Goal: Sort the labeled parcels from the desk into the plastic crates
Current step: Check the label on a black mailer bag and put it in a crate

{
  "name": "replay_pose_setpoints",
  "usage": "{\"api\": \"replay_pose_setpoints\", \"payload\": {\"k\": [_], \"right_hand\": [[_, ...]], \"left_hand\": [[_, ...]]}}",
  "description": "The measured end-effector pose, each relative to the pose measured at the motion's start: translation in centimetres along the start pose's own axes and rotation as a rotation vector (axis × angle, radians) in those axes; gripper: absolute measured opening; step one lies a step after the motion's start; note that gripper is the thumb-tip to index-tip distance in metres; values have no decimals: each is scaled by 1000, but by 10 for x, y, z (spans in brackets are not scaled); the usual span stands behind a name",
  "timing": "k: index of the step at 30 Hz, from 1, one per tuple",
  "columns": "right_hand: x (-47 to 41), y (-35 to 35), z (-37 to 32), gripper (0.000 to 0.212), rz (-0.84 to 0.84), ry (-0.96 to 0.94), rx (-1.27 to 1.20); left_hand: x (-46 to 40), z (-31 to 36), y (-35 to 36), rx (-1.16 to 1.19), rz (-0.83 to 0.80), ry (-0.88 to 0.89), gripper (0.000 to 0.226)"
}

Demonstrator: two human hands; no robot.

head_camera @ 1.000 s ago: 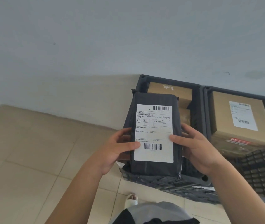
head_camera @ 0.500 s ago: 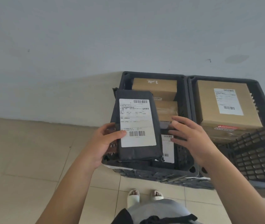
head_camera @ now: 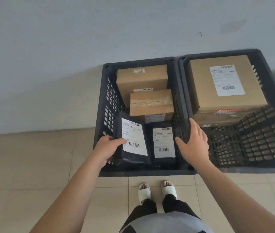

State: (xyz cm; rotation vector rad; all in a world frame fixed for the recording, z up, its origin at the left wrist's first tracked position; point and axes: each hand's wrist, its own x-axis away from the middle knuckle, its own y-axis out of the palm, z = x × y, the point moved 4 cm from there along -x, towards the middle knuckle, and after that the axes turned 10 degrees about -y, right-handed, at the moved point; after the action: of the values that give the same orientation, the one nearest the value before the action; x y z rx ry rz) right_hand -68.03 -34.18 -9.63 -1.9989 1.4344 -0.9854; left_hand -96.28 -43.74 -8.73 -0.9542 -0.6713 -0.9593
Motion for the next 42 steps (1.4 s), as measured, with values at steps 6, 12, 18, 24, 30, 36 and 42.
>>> {"api": "replay_pose_setpoints", "payload": {"k": [6,12,18,24,30,36,42], "right_hand": [[-1,10,5,89,48,9,103],[-4,11,2,89,50,3,149],[-6,13,3,90,64,8,166],[-8,15,4,91,71,24,169],[-9,15,4,90,67,28,163],[-9,15,3,90,66,32,139],[-9,13,2,89,70,41,127]], "left_hand": [[-50,0,23,-74,-99,-144,29],[-100,-22,43,29,-206,-278,25],[-128,-32,70,-18,-239,-270,51],[-148,-33,98,-162,-263,-289,46],[-167,-37,104,-190,-45,-134,30],[-171,-38,101,-163,-53,-160,32],[-167,-38,102,59,-51,-282,36]]}}
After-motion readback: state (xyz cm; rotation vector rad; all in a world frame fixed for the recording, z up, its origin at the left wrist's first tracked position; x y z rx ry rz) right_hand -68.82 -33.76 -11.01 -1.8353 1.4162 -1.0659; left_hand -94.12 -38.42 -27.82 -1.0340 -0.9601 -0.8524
